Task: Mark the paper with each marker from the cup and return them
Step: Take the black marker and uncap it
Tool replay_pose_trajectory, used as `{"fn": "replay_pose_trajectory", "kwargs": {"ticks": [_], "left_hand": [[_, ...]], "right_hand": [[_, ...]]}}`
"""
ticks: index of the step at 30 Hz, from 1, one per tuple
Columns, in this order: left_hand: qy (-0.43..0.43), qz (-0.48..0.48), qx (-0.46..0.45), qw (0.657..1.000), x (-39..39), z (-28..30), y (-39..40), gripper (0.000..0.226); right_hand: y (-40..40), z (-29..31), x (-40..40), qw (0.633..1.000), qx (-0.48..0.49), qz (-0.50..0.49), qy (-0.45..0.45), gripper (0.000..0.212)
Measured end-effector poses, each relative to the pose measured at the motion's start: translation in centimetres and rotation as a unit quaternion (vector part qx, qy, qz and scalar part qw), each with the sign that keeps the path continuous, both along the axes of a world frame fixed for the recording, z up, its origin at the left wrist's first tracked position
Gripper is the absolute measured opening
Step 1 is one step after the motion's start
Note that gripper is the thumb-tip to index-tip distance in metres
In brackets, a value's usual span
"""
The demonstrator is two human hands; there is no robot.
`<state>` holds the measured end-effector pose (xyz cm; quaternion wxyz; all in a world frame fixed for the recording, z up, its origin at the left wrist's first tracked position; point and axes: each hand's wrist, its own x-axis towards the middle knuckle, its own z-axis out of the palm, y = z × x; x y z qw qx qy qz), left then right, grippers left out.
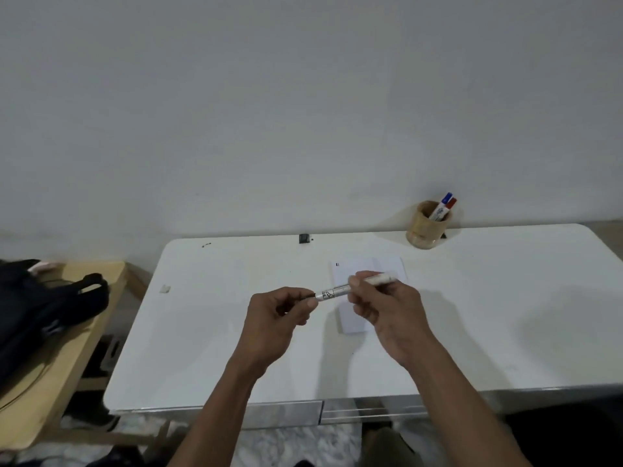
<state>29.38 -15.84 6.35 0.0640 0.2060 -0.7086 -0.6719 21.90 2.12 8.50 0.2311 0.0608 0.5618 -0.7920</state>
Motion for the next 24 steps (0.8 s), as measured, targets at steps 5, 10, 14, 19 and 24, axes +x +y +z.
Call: {"fn": "replay_pose_trajectory", "kwargs": {"ticks": [5,10,14,19,24], "left_hand": [[-0.011,-0.043,-0.045,0.998,-0.3,-0.3,0.7,0.021],[-0.048,-0.054,0.033,0.997,-1.2,-1.4,0.0,0.028],[-0.096,-0.021,0.01,0.995,-2.7,-3.0,-1.7,0.023],[-0.142,0.054,-0.144,0.978,-7.1,-4.8,-2.4,0.01],[-0.161,0.07,-0.267,0.948,-13.1,-7.4,-3.2,0.011]], "right_hand": [[-1.0,-1.0,1.1,0.998,0.033,0.041,0.031,0.011],[-0.2,-2.1,-0.7,0.998,0.023,0.035,0.042,0.019],[1.2,-2.9,-4.1,1.0,-0.002,-0.012,0.025,0.011],[1.1,-4.5,-7.3,0.999,0.026,-0.03,0.013,0.01],[0.7,-6.8,-10.0,0.997,0.042,-0.068,-0.017,0.014]]}}
